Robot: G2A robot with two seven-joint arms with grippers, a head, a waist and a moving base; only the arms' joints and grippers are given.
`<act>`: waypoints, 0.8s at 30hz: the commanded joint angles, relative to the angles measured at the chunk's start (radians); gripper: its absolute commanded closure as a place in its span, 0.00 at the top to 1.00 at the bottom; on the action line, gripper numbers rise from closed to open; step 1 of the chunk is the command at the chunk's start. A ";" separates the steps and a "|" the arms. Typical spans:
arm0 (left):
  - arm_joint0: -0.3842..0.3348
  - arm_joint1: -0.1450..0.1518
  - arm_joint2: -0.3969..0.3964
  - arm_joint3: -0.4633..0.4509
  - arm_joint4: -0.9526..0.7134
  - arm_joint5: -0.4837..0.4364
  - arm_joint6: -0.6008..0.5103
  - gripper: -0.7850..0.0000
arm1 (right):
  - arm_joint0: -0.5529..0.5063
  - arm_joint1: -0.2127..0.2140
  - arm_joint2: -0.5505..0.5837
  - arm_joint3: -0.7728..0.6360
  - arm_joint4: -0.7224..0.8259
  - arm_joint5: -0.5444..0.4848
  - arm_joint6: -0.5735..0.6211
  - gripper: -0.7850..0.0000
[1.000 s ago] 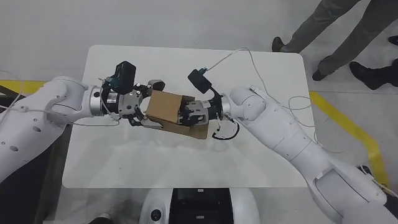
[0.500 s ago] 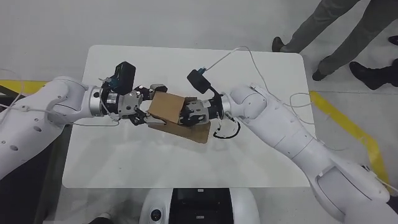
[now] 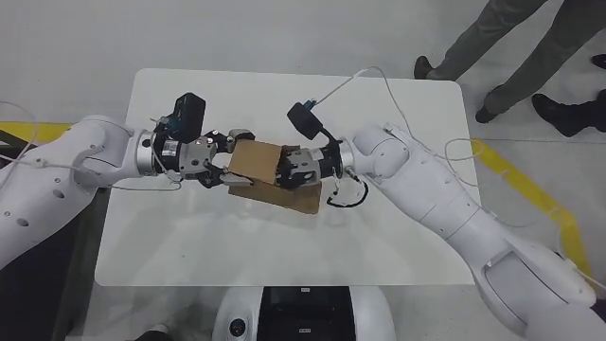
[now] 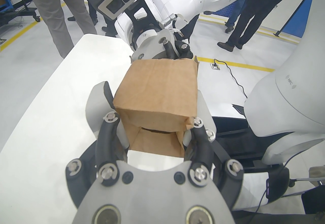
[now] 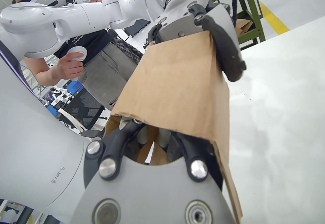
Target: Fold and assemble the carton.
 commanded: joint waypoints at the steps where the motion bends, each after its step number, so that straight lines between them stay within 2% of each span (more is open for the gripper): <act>1: -0.003 0.001 0.005 0.007 0.007 0.000 0.022 0.47 | -0.002 -0.001 0.005 0.001 -0.006 0.000 0.000 0.39; 3: -0.006 0.003 0.009 0.013 0.018 0.000 0.045 0.46 | -0.004 -0.001 0.011 0.002 -0.017 0.000 0.000 0.49; 6: -0.010 0.005 0.015 0.024 0.038 0.000 0.080 0.45 | -0.008 -0.002 0.022 0.003 -0.027 0.000 0.000 0.78; 8: -0.013 0.007 0.017 0.034 0.051 0.000 0.103 0.45 | -0.011 -0.002 0.039 0.006 -0.040 0.000 -0.001 0.92; 15: -0.013 0.017 0.020 0.073 0.099 0.000 0.184 0.39 | -0.047 0.006 0.119 0.010 -0.140 0.000 -0.067 0.95; 24: -0.002 0.033 0.019 0.102 0.157 0.000 0.274 0.35 | -0.108 0.022 0.207 -0.035 -0.294 0.000 -0.207 0.93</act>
